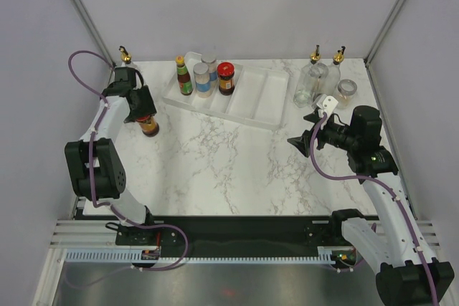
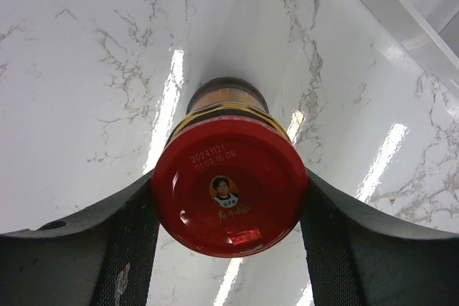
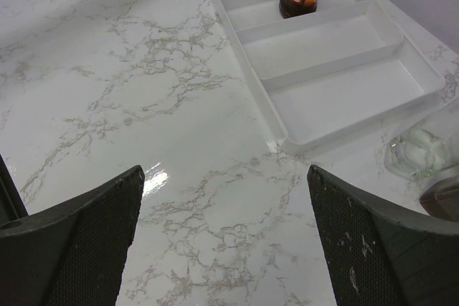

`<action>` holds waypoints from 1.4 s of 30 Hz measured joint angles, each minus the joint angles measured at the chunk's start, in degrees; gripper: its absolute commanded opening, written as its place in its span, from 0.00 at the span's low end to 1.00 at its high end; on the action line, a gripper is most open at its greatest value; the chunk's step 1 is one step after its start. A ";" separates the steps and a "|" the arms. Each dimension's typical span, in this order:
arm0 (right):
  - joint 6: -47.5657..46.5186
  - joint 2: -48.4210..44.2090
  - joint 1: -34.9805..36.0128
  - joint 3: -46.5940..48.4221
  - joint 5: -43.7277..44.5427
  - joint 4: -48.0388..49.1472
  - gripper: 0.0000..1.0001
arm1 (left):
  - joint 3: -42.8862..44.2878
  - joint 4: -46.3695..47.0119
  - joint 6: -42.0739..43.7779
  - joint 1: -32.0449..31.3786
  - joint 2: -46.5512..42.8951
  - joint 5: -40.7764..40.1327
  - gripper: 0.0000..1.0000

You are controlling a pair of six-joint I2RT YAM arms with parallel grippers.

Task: Organize the condiment bottles
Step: Pick up the bottle from the center of the board, then place the bottle in the storage box.

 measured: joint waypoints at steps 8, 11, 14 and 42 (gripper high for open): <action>0.00 0.00 0.00 0.00 0.02 0.02 0.98 | 0.00 -1.79 -0.02 -2.16 -2.38 5.57 0.02; 0.00 0.00 0.00 0.00 0.04 0.02 0.98 | 0.81 -2.86 -0.02 -5.14 -4.02 7.30 0.02; 0.00 0.00 0.00 0.00 0.13 0.02 0.98 | 3.06 -3.10 -0.04 -9.07 -4.33 8.68 0.02; -0.20 0.00 -0.20 0.00 0.66 0.02 0.98 | 40.28 -7.26 -0.57 -25.29 23.69 7.06 0.02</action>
